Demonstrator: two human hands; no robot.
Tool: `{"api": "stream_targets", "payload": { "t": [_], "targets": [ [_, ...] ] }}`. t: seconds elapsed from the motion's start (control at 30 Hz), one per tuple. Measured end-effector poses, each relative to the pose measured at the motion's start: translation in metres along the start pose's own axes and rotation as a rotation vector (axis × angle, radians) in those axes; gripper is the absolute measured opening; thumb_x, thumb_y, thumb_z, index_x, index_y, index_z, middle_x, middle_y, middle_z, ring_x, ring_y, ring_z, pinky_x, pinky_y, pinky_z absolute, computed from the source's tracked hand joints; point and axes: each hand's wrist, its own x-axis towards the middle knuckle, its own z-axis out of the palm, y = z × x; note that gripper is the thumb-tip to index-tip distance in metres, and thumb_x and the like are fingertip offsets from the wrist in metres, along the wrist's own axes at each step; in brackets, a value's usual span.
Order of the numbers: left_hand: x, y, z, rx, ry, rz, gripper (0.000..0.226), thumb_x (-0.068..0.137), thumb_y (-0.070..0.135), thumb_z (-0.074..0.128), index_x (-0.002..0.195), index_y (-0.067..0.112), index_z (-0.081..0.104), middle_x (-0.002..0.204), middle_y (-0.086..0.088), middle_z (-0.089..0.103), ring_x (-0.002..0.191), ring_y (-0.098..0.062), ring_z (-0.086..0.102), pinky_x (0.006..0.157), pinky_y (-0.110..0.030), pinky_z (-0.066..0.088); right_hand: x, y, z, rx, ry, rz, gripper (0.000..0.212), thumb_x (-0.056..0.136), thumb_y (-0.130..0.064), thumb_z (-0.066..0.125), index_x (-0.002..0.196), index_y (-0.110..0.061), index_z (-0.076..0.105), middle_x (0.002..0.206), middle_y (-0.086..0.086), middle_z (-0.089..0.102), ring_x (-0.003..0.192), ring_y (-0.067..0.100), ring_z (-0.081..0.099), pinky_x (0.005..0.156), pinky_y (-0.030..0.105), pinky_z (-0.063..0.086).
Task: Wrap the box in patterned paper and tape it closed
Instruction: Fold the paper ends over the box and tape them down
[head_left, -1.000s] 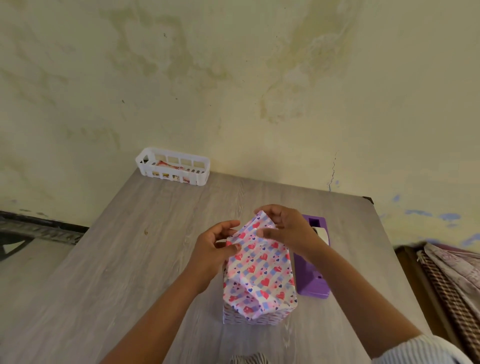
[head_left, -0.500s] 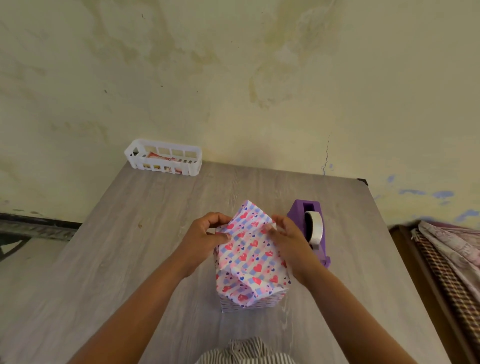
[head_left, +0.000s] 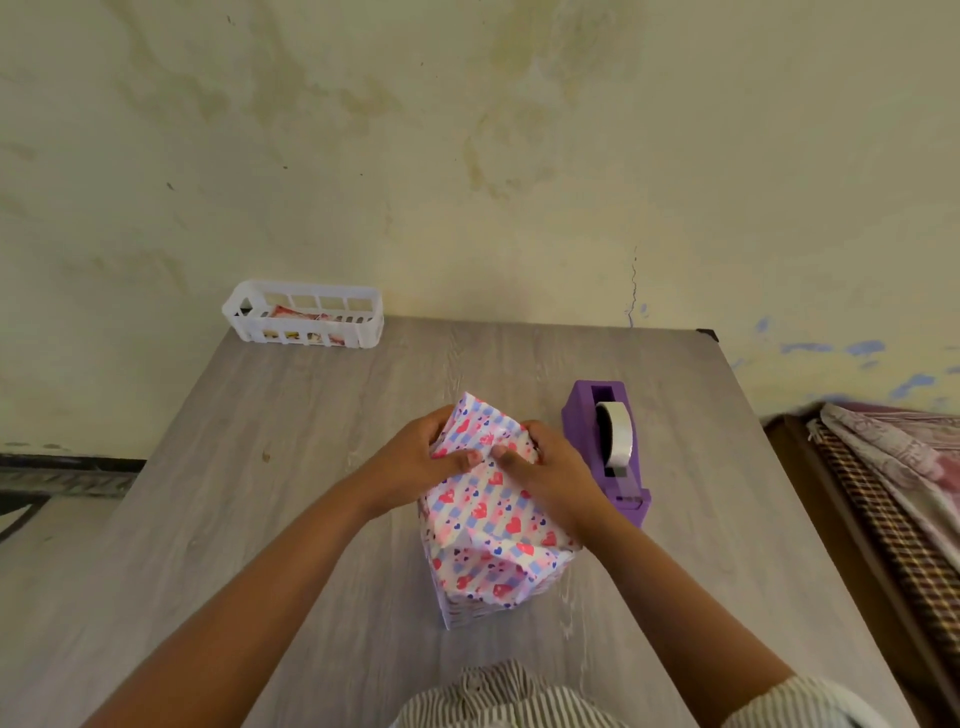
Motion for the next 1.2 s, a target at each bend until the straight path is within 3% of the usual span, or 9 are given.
{"api": "stream_targets", "payload": {
  "t": [0.1,0.37,0.43,0.57,0.63,0.77,0.93,1.07,1.2],
  "targets": [
    [0.001,-0.001,0.0,0.046,-0.051,0.019,0.006,0.093,0.033,0.052,0.099,0.032,0.053,0.094,0.014,0.063,0.085,-0.005,0.064,0.065,-0.014,0.052,-0.002,0.001,-0.001,0.007,-0.043,-0.01,0.033,0.092,-0.042,0.053,0.117,-0.03,0.037,0.114,-0.002,0.058,0.098,0.018,0.063,0.087,0.036,0.055],
    [-0.003,-0.016,0.004,0.157,0.017,0.148,0.021,0.096,0.024,0.05,0.114,0.033,0.057,0.097,0.013,0.065,0.08,0.001,0.063,0.066,-0.008,0.05,-0.003,0.003,0.003,0.04,0.001,-0.018,0.027,0.091,-0.041,0.056,0.112,-0.031,0.043,0.104,-0.007,0.06,0.088,0.008,0.063,0.075,0.02,0.053],
    [-0.004,-0.02,0.003,0.249,-0.005,0.25,0.031,0.097,0.021,0.05,0.124,0.036,0.049,0.112,0.014,0.061,0.094,-0.002,0.062,0.075,-0.006,0.048,-0.002,0.006,0.005,-0.006,0.049,-0.042,0.024,0.092,-0.039,0.055,0.113,-0.03,0.045,0.107,-0.006,0.06,0.093,0.011,0.062,0.082,0.025,0.053],
    [-0.006,-0.027,-0.003,0.415,-0.111,0.474,0.053,0.091,0.053,0.037,0.138,0.027,0.036,0.136,0.016,0.045,0.123,0.0,0.045,0.102,-0.01,0.034,-0.002,0.008,0.007,-0.021,0.145,-0.069,0.026,0.098,-0.027,0.044,0.123,-0.024,0.048,0.12,-0.003,0.056,0.107,0.014,0.057,0.097,0.034,0.049],
    [-0.01,-0.03,-0.005,0.536,-0.128,0.59,0.056,0.095,0.052,0.032,0.141,0.02,0.033,0.143,0.011,0.038,0.132,-0.002,0.036,0.112,-0.017,0.024,-0.003,0.008,0.006,-0.047,0.151,-0.08,0.027,0.098,-0.025,0.042,0.125,-0.022,0.047,0.123,-0.003,0.055,0.109,0.013,0.055,0.099,0.034,0.047],
    [-0.022,-0.035,-0.008,0.867,-0.123,0.769,0.054,0.098,0.04,0.032,0.146,0.014,0.027,0.151,0.003,0.029,0.141,-0.005,0.021,0.117,-0.024,0.011,-0.003,0.008,0.006,-0.091,0.145,-0.128,0.029,0.098,-0.022,0.044,0.126,-0.021,0.049,0.125,-0.005,0.054,0.112,0.011,0.052,0.101,0.032,0.044],
    [-0.036,-0.037,-0.008,1.094,-0.124,0.731,0.062,0.1,0.049,0.017,0.149,0.011,0.022,0.155,-0.003,0.023,0.144,-0.014,0.016,0.116,-0.038,0.009,0.005,0.007,0.008,-0.134,0.114,-0.152,0.028,0.096,-0.022,0.047,0.124,-0.021,0.051,0.125,-0.006,0.054,0.112,0.01,0.052,0.101,0.033,0.043],
    [-0.037,-0.036,-0.001,0.9,-0.051,0.673,0.056,0.101,0.046,0.014,0.15,0.02,0.018,0.156,0.006,0.018,0.144,-0.008,0.01,0.117,-0.033,0.001,0.003,0.007,0.006,-0.115,0.169,-0.243,0.033,0.092,-0.02,0.056,0.125,-0.022,0.05,0.126,-0.009,0.052,0.112,0.007,0.05,0.095,0.025,0.044],
    [-0.042,-0.035,0.003,0.332,0.114,0.471,0.072,0.087,0.05,0.052,0.148,0.026,0.022,0.153,0.018,0.022,0.14,0.002,0.018,0.113,-0.018,0.021,-0.007,0.0,-0.006,-0.14,0.022,-0.506,0.043,0.079,-0.018,0.063,0.12,-0.027,0.055,0.125,-0.014,0.052,0.12,0.004,0.045,0.102,0.022,0.036]
  ]
}}
